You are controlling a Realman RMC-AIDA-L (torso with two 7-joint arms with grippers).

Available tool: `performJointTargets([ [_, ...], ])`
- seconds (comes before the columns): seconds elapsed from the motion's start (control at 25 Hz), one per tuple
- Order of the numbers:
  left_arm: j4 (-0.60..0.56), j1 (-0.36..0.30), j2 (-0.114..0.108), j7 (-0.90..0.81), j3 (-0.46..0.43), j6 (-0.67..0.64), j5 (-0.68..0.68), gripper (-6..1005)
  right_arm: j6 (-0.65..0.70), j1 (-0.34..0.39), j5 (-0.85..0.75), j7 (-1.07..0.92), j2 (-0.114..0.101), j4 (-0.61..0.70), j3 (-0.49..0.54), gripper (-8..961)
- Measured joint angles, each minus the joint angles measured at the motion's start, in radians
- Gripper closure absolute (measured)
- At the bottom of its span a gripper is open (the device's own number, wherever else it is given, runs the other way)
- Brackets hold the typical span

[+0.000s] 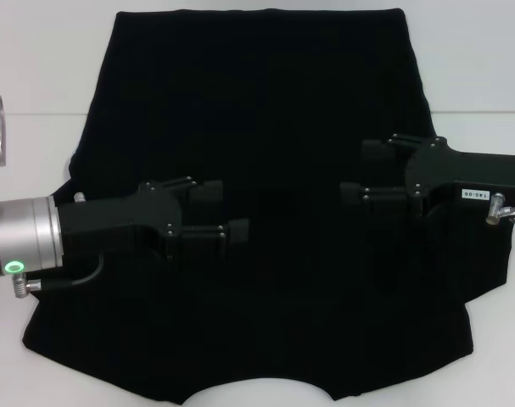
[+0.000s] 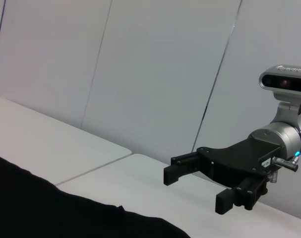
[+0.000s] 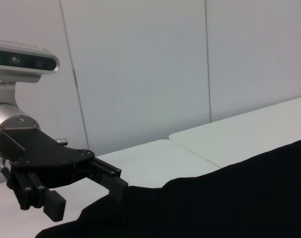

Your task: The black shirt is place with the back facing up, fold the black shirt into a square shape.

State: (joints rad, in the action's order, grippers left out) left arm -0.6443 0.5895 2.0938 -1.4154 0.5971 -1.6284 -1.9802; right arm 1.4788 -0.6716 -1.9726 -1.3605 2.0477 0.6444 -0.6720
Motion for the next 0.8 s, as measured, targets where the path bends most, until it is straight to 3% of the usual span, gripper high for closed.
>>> performJointTargets([
  [0.68,0.002,0.008,0.0,-0.014,-0.02,0.022,0.0,119,-0.005,-0.01,0.007,-0.038,-0.001,-0.006,0.01,47],
  [0.8,0.002,0.009,-0.001,-0.029,-0.022,0.049,0.0,118,-0.006,-0.013,0.01,-0.04,0.011,-0.003,0.011,47],
])
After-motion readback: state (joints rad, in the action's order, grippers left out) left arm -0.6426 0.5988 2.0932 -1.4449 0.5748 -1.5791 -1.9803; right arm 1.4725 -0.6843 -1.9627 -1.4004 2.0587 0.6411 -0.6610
